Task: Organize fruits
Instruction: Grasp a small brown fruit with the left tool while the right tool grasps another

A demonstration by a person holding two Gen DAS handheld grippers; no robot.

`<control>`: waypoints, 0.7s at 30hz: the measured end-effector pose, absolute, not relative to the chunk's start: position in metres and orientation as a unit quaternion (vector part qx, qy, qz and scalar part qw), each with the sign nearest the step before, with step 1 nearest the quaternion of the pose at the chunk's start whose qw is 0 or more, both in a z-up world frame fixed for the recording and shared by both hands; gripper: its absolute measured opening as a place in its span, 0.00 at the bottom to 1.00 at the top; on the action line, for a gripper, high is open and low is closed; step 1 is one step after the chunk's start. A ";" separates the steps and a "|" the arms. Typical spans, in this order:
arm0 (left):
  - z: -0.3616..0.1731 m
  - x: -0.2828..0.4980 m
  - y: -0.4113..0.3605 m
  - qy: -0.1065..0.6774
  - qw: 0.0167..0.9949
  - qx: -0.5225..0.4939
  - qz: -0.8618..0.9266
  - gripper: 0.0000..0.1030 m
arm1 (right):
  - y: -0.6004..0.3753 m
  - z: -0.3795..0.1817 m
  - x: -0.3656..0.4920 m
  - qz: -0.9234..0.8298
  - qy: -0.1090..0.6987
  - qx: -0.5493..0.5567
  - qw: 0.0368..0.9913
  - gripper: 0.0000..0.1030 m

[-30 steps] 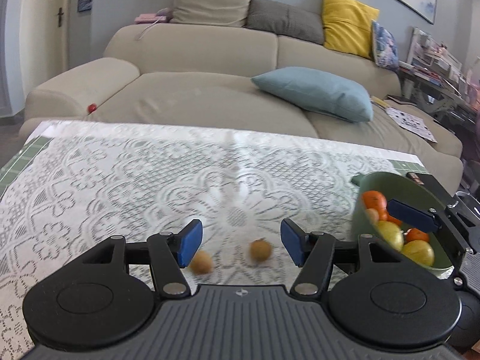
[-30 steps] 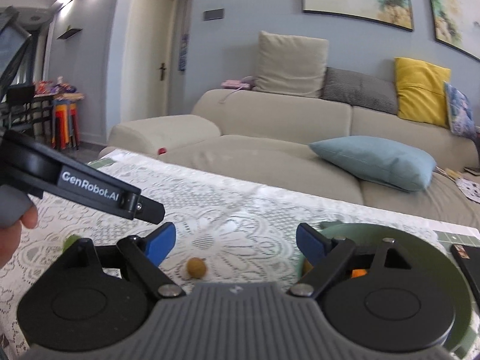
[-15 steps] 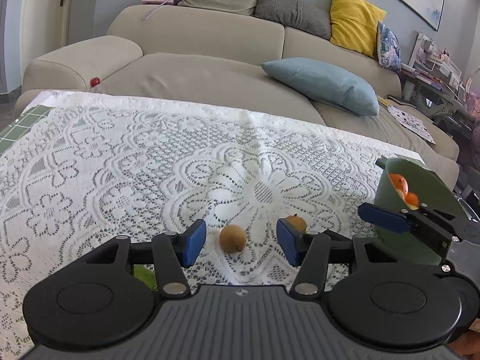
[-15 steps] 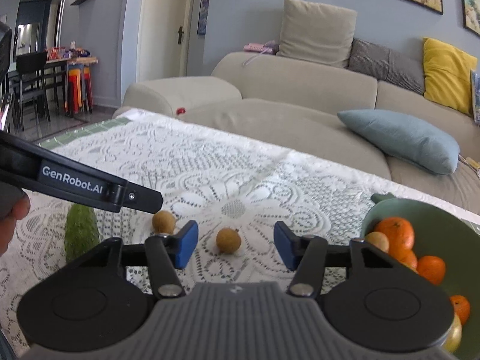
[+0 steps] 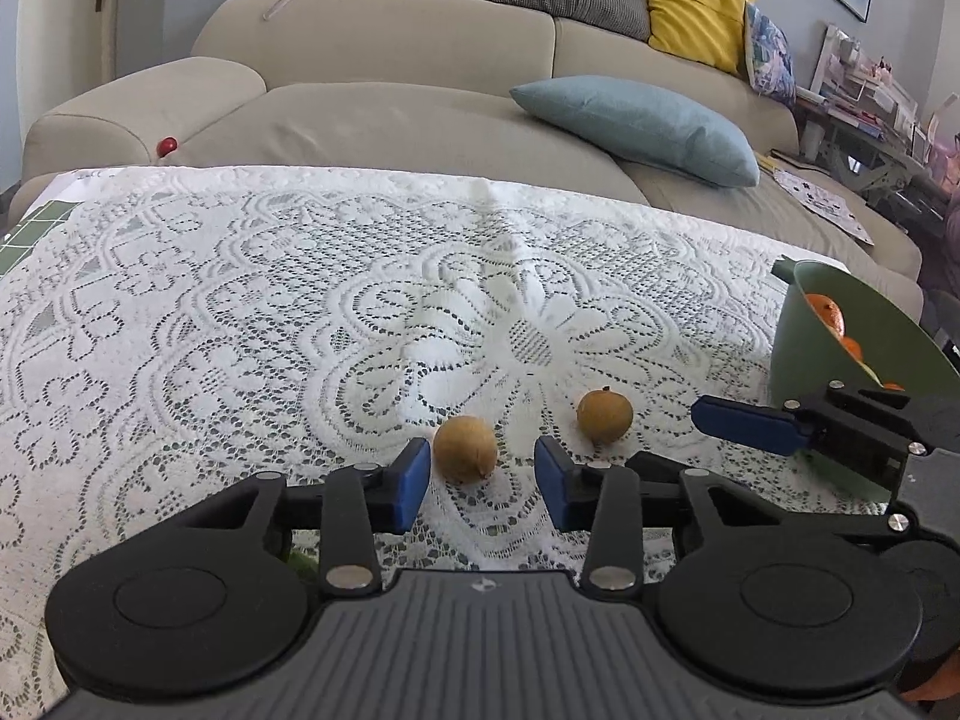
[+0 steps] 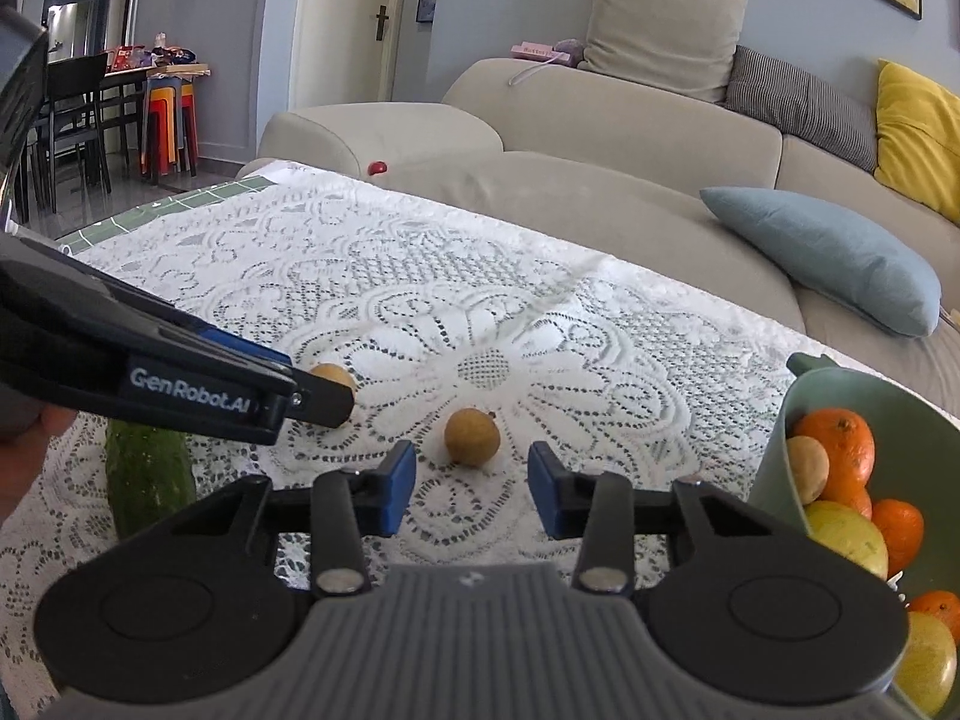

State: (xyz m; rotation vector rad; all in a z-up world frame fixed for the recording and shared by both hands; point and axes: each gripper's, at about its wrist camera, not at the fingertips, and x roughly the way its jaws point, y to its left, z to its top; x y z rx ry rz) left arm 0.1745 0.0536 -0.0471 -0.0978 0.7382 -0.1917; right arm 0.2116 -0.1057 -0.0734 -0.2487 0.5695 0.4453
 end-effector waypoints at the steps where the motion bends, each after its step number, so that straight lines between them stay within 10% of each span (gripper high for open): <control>1: -0.048 0.176 0.054 0.361 0.927 -0.049 -0.093 0.44 | -0.106 -0.074 0.212 0.218 0.279 -0.122 0.927 0.38; 21: -0.059 0.185 0.060 0.375 0.920 -0.076 -0.083 0.28 | -0.089 -0.086 0.242 0.224 0.300 -0.126 0.919 0.29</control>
